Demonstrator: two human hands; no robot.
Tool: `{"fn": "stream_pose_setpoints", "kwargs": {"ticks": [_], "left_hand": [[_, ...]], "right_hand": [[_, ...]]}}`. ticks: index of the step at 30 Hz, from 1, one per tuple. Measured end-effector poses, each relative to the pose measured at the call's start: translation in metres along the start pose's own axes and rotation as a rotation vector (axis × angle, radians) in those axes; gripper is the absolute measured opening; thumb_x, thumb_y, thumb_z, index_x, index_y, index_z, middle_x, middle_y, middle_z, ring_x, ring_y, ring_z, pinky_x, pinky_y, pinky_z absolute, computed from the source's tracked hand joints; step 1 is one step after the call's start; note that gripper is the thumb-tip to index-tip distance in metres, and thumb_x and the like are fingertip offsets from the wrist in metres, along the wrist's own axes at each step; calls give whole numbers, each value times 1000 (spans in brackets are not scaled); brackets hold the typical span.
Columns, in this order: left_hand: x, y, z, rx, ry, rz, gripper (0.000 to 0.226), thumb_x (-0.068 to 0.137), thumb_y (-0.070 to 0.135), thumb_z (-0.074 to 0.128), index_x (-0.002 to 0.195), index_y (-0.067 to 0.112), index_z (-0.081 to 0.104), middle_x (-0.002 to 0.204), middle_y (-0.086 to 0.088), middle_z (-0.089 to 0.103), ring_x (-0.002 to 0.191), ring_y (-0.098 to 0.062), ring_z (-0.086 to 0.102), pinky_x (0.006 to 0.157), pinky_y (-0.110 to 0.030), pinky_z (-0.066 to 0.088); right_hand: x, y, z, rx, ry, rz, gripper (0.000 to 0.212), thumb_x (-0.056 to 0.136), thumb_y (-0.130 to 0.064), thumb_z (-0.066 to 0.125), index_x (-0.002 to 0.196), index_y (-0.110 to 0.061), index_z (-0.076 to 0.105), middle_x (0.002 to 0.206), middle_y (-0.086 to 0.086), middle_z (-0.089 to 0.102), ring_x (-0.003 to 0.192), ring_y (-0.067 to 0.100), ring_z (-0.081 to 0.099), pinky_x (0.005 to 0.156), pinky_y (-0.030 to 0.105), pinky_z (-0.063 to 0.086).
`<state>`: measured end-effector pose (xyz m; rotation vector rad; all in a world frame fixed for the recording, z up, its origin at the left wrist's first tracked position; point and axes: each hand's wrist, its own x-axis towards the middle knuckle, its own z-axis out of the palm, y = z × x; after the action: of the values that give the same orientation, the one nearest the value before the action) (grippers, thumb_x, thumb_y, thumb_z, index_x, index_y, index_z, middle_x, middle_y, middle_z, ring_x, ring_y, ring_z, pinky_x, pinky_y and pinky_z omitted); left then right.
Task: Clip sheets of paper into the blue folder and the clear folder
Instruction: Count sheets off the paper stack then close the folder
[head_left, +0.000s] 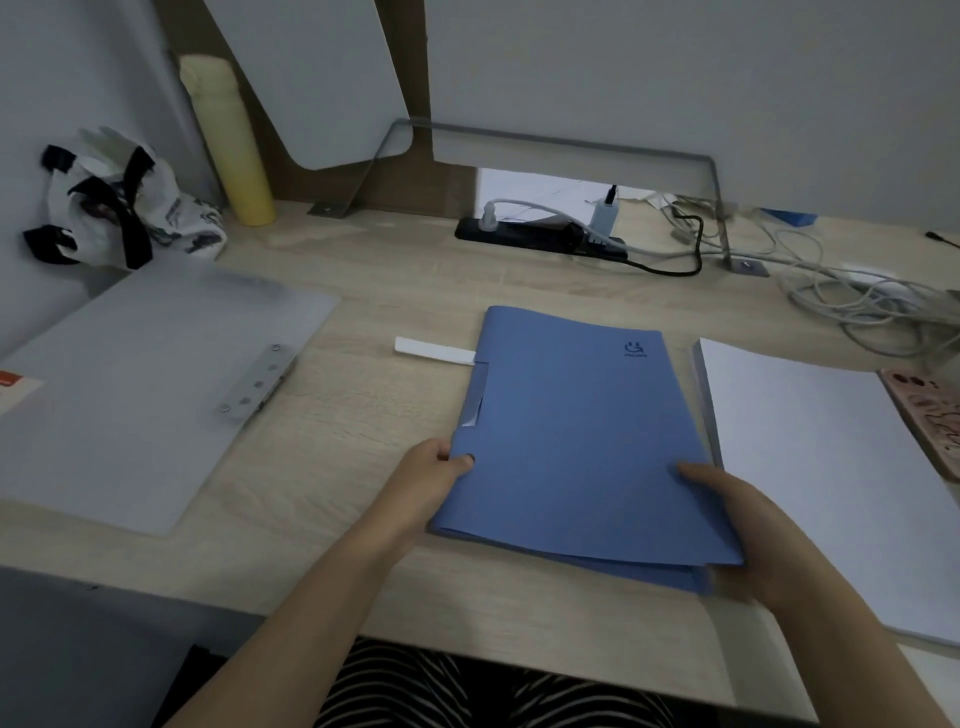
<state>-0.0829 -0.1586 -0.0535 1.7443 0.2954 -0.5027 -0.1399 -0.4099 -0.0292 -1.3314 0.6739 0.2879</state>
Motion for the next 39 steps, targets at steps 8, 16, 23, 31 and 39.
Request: {"fn": "stream_pose_setpoints", "kwargs": {"ticks": [8,16,23,31,39], "left_hand": [[-13,-18,-37,-220,-19,-24,16,94,5,46,99,7,61,97,-8,67,85,-20,65,72,-26,53],[-15,-14,-40,84,17,57,16,93,26,48,102,13,54,102,-3,65,88,-15,64,81,-34,54],[2,-6,-33,520,270,222,23,99,33,32,96,14,45,79,0,55,69,-13,52,57,-27,37],[8,-9,-42,-133,102,-32,38,99,24,28,110,3,57,108,-19,65,90,-28,63,73,-35,52],[15,2,-35,-214,71,-23,33,94,23,49,111,-2,64,111,-18,68,85,-24,64,70,-30,51]], "right_hand": [[15,-5,19,-470,104,-193,60,86,-33,60,139,-10,39,134,9,51,116,29,53,85,35,45],[29,4,32,-259,-66,-134,33,83,-13,63,116,-14,59,106,11,71,86,30,69,68,37,55],[31,9,28,-238,-70,-163,33,84,-12,62,117,-14,57,108,12,69,91,34,67,71,39,54],[34,12,26,-234,-84,-168,32,84,-13,62,116,-17,57,107,10,70,92,33,67,72,39,54],[34,11,23,-225,-125,-160,34,85,-14,61,118,-17,56,108,12,70,92,34,67,73,40,55]]}}
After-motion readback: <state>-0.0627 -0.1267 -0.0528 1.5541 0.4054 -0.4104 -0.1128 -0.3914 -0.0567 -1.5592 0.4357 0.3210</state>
